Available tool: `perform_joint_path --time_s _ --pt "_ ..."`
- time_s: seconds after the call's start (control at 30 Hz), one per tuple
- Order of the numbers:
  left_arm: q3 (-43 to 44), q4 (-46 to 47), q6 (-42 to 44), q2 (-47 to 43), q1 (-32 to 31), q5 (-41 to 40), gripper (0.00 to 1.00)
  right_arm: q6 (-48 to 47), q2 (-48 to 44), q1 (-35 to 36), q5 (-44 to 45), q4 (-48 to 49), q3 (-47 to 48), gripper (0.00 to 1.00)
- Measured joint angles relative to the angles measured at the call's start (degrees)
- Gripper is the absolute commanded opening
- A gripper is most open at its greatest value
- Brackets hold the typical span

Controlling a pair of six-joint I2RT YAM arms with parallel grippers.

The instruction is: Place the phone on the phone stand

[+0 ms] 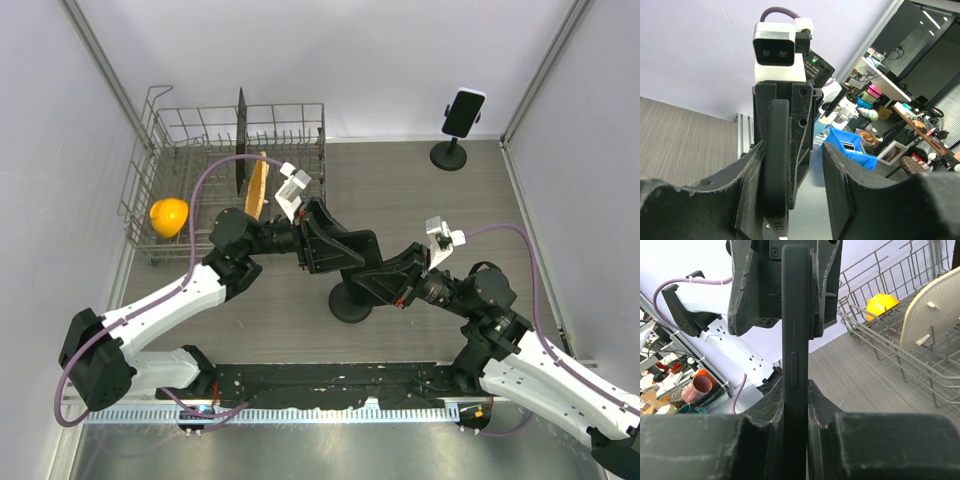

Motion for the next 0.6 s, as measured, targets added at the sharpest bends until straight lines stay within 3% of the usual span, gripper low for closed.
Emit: perform_joint_path --time_s 0.23,0.4,0.6 --pt "0.0 -1.6 1.4 -0.4 0.0 -0.3 0.39 0.0 -0.2 0.1 0.3 -0.3 -0.1 0.0" --pt "0.0 -1.9 2.0 -0.4 0.0 -0.6 0.48 0.0 0.3 0.1 0.2 -0.2 -0.1 0.0" --pt "0.0 -2.4 2.4 -0.4 0.1 -1.1 0.3 -0.4 1.0 0.0 0.5 0.0 -0.1 0.0"
